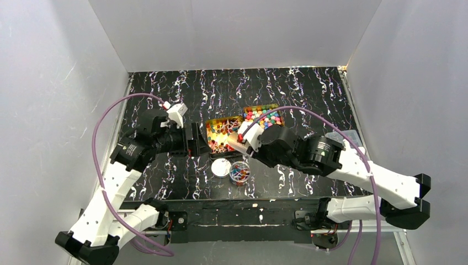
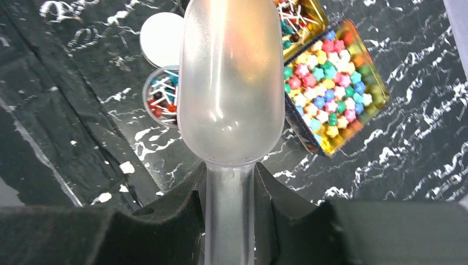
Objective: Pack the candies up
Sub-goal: Adjust the spatula, then scoop the fake candies from the storage box.
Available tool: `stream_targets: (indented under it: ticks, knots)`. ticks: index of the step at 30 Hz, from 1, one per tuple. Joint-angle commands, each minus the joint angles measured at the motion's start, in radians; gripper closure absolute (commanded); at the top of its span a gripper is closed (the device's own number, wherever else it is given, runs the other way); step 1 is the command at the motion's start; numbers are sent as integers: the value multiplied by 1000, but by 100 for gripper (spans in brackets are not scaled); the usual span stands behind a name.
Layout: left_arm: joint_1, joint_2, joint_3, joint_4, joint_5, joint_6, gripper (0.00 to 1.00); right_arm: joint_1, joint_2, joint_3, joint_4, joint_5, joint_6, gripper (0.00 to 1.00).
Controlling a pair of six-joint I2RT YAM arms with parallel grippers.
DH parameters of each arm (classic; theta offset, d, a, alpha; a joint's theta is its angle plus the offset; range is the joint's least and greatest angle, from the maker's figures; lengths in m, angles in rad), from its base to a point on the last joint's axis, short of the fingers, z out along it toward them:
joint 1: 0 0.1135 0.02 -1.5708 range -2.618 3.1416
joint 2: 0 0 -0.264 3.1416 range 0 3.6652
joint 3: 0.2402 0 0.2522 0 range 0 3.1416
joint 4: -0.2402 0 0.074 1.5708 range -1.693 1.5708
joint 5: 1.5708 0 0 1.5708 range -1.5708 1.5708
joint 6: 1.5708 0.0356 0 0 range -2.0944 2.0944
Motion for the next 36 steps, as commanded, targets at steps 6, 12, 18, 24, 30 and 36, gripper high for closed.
stream_targets:
  ticks: [6,12,18,24,30,36]
  knots:
    - [4,-112,-77,-87,-108,71,2,-196,145,179,-162,17,-14,99]
    - [4,-178,-174,-59,-90,92,2,-376,250,245,-211,-61,-82,99]
    - [3,-216,-242,-7,-56,85,2,-477,338,287,-273,-38,-137,99]
    - [3,-229,-287,48,-41,87,2,-525,442,298,-296,29,-155,99]
    - [4,-252,-344,122,-46,78,2,-541,541,328,-309,74,-171,99]
    - [3,-264,-368,145,-44,85,2,-549,645,378,-330,112,-183,99]
